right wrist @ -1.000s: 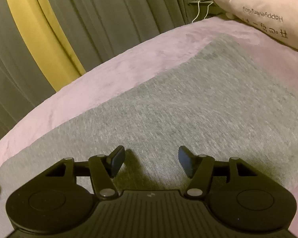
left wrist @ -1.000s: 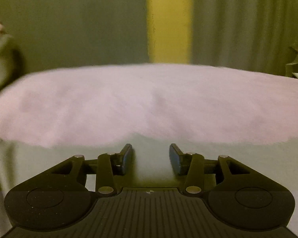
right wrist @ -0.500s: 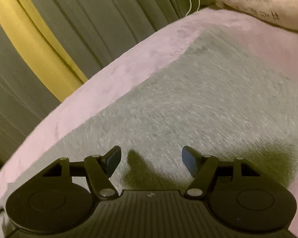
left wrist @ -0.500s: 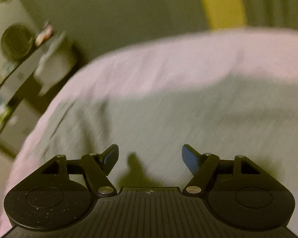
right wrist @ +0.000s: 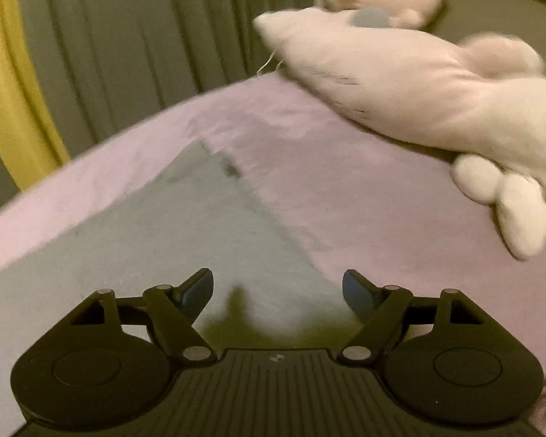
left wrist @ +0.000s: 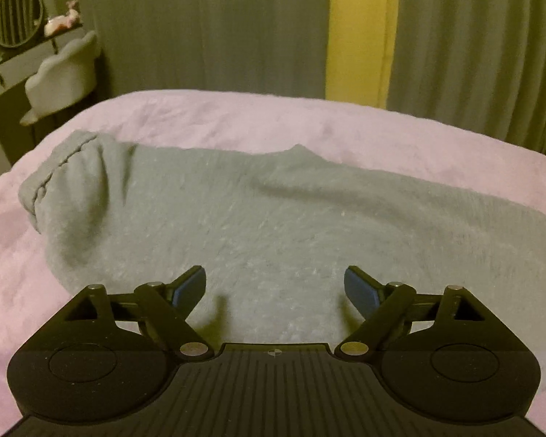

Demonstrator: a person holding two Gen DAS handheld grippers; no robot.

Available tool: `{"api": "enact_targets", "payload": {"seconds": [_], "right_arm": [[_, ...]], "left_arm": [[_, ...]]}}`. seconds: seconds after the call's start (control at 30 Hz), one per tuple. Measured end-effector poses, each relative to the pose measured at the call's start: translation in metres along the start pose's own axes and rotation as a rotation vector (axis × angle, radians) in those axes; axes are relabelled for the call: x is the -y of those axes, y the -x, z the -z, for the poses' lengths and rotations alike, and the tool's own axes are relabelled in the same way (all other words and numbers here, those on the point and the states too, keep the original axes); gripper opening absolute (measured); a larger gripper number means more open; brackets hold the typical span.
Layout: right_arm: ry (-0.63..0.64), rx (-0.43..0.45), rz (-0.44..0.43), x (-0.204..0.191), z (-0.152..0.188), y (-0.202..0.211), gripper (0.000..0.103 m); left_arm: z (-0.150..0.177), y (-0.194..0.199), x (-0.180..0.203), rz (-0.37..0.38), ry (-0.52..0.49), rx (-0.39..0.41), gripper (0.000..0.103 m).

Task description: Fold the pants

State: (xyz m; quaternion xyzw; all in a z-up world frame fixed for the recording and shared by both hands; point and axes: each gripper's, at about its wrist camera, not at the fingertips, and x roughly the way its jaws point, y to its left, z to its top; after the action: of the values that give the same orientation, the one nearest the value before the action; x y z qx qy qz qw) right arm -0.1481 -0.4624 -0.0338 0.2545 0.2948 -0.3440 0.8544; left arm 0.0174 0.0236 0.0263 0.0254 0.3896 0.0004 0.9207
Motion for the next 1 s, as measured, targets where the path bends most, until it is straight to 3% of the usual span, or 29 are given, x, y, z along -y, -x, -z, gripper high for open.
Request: {"api": "enact_targets", "payload": {"seconds": [0.07,0.17,0.33,0.77,0.87,0.93,1.0], "right_arm": [[-0.073,-0.034,-0.024,0.021,0.008,0.006,0.079],[-0.157,-0.010,0.002,0.041,0.026,0.017,0.079],[-0.230,-0.118,-0.114,0.043,0.033,-0.008,0.079],[-0.177,-0.081,-0.164,0.043,0.034,-0.020,0.080],[-0.175,-0.058,-0.193,0.039,0.032,-0.025,0.072],[-0.189,-0.051,-0.216,0.039,0.031,-0.030,0.047],[-0.235,-0.050,-0.240,0.044,0.031,-0.035,0.040]], "left_arm": [[0.002,-0.003,0.003,0.013,0.021,-0.023,0.089],[0.007,-0.019,0.006,0.054,0.003,-0.096,0.089],[0.008,-0.035,0.009,0.028,-0.003,-0.166,0.089],[0.010,-0.043,0.014,0.026,-0.026,-0.170,0.094],[0.010,-0.044,0.014,0.025,-0.028,-0.171,0.094],[0.011,-0.044,0.014,0.024,-0.031,-0.172,0.094],[0.010,-0.045,0.015,0.023,-0.033,-0.174,0.095]]}}
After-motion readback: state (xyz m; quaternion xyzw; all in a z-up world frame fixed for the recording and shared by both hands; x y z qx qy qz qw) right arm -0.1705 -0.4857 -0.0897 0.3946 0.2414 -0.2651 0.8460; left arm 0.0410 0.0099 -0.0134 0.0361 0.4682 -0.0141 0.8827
